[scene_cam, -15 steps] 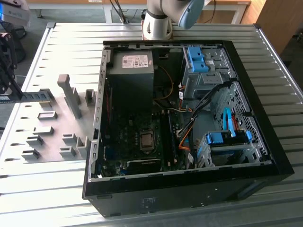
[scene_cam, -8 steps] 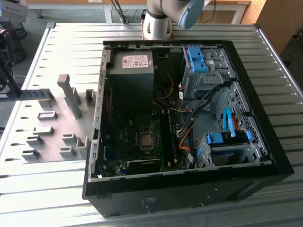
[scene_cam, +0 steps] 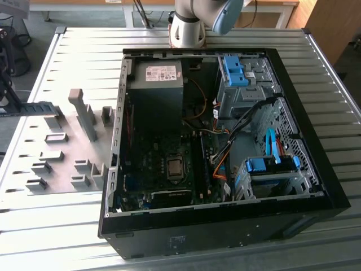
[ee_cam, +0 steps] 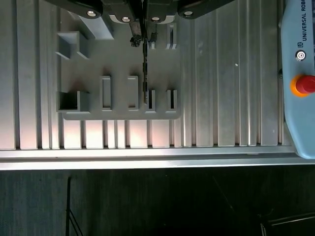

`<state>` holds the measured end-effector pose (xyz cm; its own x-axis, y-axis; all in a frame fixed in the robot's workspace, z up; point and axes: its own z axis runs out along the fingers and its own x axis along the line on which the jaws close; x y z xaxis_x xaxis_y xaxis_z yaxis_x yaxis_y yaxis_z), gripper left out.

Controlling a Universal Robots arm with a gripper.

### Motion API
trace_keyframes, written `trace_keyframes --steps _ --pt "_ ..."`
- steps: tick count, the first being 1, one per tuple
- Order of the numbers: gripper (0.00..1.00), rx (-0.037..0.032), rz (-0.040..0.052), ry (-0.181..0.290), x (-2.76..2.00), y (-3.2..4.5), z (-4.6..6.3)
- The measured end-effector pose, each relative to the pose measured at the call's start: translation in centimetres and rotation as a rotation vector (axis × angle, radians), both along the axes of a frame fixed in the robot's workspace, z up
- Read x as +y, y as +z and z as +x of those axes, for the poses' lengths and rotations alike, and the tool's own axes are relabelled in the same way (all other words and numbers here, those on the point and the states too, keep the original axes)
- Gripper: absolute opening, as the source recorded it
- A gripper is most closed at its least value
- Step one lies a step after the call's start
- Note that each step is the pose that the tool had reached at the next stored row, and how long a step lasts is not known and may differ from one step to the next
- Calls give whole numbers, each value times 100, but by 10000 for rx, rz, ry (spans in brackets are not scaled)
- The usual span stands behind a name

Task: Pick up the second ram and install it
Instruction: 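Pick up the second ram and move it above second insertion slot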

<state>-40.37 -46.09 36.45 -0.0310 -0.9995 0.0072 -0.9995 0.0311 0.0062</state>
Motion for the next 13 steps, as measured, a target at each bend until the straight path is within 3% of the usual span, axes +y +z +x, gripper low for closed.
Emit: trace_keyframes --steps 13 --pt "14 -1 1 0 0 156 0"
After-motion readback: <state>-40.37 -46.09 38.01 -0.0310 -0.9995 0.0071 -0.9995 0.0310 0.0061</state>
